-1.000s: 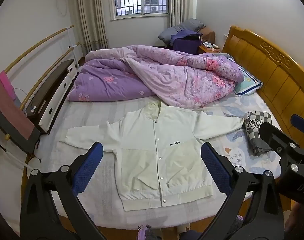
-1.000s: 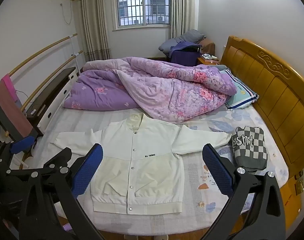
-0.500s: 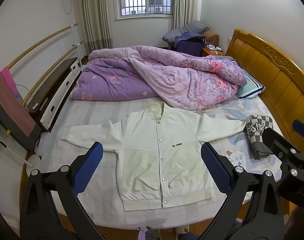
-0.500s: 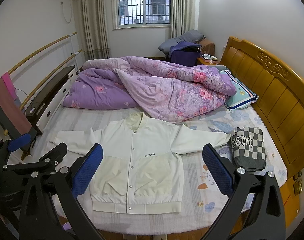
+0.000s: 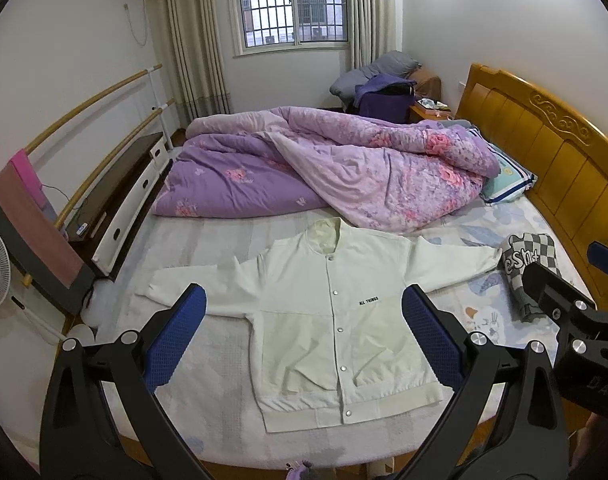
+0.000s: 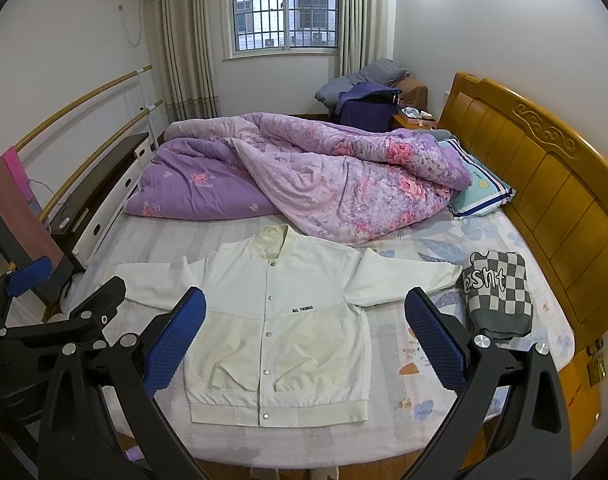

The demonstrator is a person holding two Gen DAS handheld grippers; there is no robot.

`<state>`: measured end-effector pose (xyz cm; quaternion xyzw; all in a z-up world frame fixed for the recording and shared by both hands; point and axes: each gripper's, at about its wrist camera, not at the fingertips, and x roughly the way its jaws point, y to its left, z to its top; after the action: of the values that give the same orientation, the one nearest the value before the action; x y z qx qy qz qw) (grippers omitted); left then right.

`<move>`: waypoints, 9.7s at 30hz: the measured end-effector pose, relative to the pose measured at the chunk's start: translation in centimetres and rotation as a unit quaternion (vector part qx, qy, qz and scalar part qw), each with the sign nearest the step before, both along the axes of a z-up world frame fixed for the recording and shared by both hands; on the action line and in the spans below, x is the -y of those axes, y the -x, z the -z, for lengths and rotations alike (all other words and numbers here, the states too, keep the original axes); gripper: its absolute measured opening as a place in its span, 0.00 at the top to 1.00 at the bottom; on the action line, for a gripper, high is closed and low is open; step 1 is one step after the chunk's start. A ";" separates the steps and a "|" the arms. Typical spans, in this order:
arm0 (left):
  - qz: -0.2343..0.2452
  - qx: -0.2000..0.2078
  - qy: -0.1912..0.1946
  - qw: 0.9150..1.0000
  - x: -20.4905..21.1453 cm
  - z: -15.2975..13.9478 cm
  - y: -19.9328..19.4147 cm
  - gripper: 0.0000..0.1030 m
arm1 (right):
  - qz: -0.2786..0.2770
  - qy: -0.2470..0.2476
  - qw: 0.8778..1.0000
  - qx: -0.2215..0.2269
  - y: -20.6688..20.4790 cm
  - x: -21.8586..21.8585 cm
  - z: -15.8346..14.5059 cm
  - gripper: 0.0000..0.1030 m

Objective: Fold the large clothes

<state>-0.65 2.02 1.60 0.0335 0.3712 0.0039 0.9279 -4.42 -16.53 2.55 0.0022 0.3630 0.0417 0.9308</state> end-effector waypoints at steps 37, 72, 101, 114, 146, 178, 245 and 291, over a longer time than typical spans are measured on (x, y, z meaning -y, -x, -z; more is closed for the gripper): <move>-0.002 -0.033 0.002 0.999 0.8 1.5 -3.3 0.05 | 0.006 -0.003 0.999 -0.032 -3.1 -0.3 2.1 0.07; -0.045 -0.117 0.015 0.992 9.9 7.1 -14.9 0.05 | -0.035 -0.024 0.994 -0.100 -15.5 8.7 7.4 0.07; -0.006 -0.178 0.104 0.978 -13.6 21.6 -23.7 0.05 | -0.021 0.039 0.981 -0.191 -23.5 -13.3 20.7 0.07; -0.129 -0.242 0.246 0.930 -33.4 36.3 -27.4 0.05 | -0.080 0.055 0.975 -0.199 -28.4 -27.9 34.0 0.07; -0.389 -0.223 0.275 0.851 -62.7 53.4 -29.6 0.89 | -0.065 0.008 0.962 -0.264 -35.0 -30.3 48.6 0.07; -0.220 0.033 0.140 0.965 -37.7 24.4 -25.3 0.94 | -0.120 -0.191 0.916 -0.332 -32.9 -20.5 49.8 0.99; -0.077 -0.319 0.099 0.939 11.7 53.5 -36.8 0.43 | 0.392 -0.336 0.832 -0.202 -35.3 47.0 56.6 0.95; -0.213 -0.247 0.224 0.918 -16.8 43.7 -24.7 0.42 | -0.128 -0.098 0.937 -0.309 -35.0 -13.4 52.7 0.60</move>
<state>24.09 18.83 -42.06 -0.2549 0.5783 0.1098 0.7672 30.54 -3.12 -50.13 0.0597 0.6243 0.1930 0.7546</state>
